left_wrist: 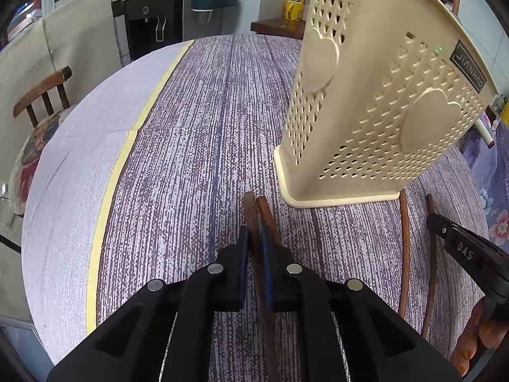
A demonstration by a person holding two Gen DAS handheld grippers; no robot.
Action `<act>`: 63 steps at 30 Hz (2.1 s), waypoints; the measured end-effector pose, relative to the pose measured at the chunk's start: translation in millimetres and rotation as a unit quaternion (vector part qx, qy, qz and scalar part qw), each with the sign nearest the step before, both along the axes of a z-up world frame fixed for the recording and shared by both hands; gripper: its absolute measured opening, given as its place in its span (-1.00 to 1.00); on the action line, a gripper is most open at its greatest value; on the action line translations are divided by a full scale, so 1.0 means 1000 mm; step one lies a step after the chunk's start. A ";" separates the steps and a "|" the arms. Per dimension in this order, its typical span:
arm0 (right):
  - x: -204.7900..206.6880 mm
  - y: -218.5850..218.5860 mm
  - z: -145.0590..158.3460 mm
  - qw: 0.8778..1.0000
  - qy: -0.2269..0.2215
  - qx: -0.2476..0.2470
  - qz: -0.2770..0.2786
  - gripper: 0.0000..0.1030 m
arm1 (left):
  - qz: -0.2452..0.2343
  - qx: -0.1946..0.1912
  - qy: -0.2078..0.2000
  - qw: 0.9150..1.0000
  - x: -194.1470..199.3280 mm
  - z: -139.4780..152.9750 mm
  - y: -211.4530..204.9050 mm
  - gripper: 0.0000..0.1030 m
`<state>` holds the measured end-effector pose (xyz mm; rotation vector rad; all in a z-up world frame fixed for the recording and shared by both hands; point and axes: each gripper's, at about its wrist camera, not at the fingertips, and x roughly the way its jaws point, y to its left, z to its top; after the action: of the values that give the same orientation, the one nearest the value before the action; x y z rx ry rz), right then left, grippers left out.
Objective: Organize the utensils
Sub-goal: 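Grasp a wooden chopstick with the left tool while the right tool grasps another, then lift both chopsticks and lower them upright into the holder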
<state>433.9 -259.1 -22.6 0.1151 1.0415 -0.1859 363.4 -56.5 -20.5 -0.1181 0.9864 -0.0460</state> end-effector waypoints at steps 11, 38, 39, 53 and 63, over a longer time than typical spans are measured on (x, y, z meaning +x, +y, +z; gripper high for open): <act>-0.005 -0.011 0.003 0.998 -0.011 0.062 0.007 -0.84 | 0.009 -0.045 0.005 0.999 0.006 0.003 0.022 -0.84; -0.097 -0.021 0.131 0.967 -0.165 0.153 0.122 -0.85 | -0.031 -0.110 -0.158 0.981 -0.064 0.125 0.041 -0.85; -0.101 -0.021 0.135 0.965 -0.168 0.155 0.126 -0.85 | -0.033 -0.109 -0.165 0.980 -0.066 0.128 0.041 -0.85; -0.117 -0.012 0.164 0.958 -0.187 0.148 0.160 -0.85 | -0.042 -0.107 -0.188 0.975 -0.081 0.147 0.044 -0.85; -0.105 0.002 0.224 0.949 -0.229 0.123 0.177 -0.85 | -0.058 -0.121 -0.228 0.964 -0.077 0.203 0.042 -0.85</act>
<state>328.9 -257.4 201.4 0.1842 0.6010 0.2906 286.6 -14.4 182.7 -0.2606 0.5227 -0.2901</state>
